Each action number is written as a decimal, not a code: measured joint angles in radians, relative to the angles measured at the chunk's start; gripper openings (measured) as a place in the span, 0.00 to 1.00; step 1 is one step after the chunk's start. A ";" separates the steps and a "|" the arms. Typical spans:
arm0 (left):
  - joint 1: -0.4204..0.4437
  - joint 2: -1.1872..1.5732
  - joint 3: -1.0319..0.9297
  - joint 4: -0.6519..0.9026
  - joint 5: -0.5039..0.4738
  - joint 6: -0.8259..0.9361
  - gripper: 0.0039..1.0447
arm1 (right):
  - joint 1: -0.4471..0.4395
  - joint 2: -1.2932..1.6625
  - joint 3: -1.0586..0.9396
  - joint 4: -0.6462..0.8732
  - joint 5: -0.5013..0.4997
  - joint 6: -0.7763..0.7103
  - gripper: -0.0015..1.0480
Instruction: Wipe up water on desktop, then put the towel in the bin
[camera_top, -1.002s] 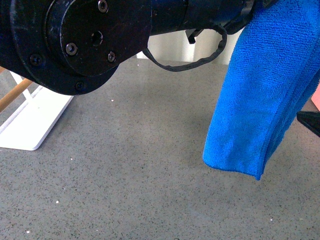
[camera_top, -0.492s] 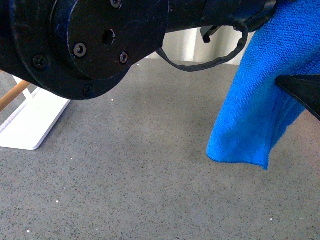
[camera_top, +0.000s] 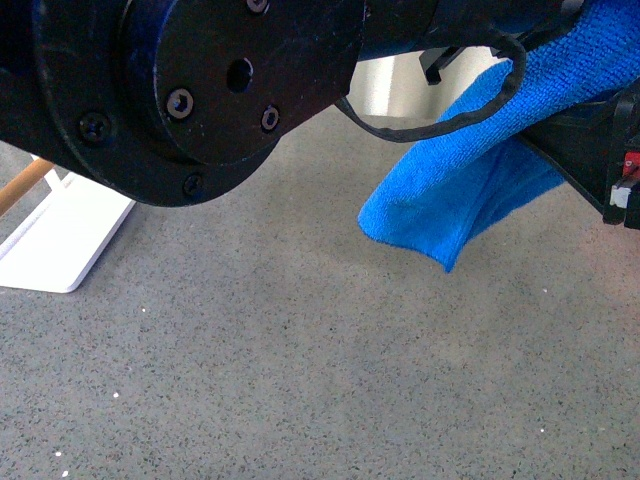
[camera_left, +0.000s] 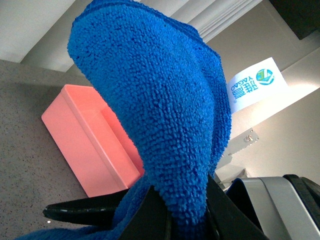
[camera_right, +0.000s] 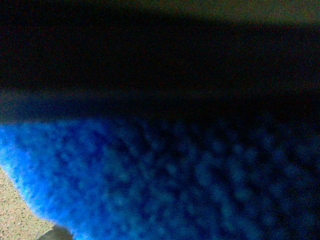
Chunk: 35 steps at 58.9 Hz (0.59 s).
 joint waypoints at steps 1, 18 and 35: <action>0.000 0.000 0.000 0.000 0.000 0.000 0.05 | 0.001 0.000 0.000 0.001 0.002 0.002 0.50; 0.021 0.001 0.000 -0.033 -0.019 -0.003 0.05 | 0.003 0.000 0.000 0.008 0.027 0.015 0.14; 0.076 0.027 0.009 -0.093 -0.037 0.001 0.35 | -0.005 0.000 0.004 -0.010 0.053 0.014 0.04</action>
